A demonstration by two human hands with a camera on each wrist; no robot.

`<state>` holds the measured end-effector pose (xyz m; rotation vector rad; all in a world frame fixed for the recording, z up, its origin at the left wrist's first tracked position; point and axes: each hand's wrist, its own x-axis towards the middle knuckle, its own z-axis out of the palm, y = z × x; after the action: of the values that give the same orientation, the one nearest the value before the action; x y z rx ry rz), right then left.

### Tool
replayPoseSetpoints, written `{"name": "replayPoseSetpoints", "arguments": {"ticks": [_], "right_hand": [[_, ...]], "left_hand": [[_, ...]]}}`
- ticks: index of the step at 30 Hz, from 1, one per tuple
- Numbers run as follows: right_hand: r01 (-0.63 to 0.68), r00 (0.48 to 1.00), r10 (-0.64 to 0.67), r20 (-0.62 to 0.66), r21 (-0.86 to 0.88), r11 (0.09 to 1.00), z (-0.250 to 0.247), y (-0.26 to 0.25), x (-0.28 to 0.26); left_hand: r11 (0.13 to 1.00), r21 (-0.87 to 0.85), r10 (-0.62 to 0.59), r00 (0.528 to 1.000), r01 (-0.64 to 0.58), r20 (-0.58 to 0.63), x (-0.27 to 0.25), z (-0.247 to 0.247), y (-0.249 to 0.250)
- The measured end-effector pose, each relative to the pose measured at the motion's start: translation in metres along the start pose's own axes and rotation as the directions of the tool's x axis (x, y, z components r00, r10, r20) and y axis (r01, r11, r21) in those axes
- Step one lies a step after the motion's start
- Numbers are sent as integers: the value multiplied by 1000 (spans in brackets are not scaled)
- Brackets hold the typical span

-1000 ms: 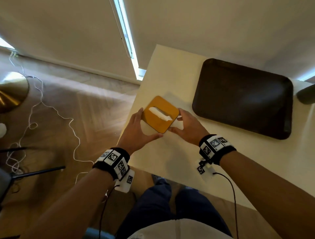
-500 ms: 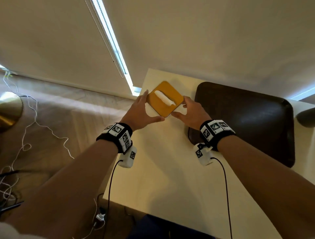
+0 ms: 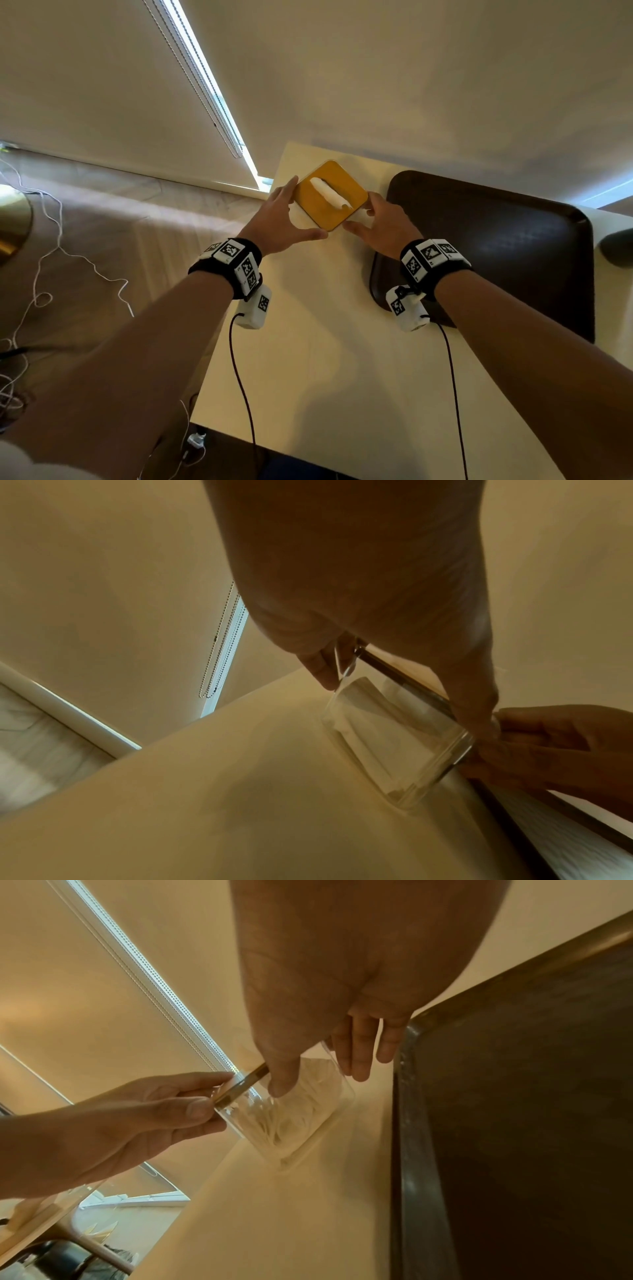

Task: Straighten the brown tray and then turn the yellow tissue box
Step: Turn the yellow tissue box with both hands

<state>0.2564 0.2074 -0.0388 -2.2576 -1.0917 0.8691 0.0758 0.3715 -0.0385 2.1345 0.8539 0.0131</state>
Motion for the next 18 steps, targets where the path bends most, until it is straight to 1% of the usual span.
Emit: {"name": "replayPoseSetpoints", "arguments": {"ticks": [2,4,7,9,14,18], "right_hand": [[-16,1000,16,5,1,1000,-1,0,-3],[-46,999,47,-15,20,999,0,-4,-9],[-69,995,72,-75,46,997,5,-15,-25],[-73,990,81,-116,75,995,13,-24,-34],[-70,975,95,-203,127,989,38,-39,-38],[-66,962,101,-254,145,987,43,-42,-35]], "left_hand": [[1000,-22,-5,1000,5,-18,-2,1,0],[999,-49,-11,998,8,-68,-4,3,0],[997,-80,12,988,-24,-151,-4,6,0],[996,-72,37,982,-51,-186,-2,6,2],[998,1,62,978,-64,-197,6,5,2],[997,10,74,974,-74,-215,6,5,-3]]}}
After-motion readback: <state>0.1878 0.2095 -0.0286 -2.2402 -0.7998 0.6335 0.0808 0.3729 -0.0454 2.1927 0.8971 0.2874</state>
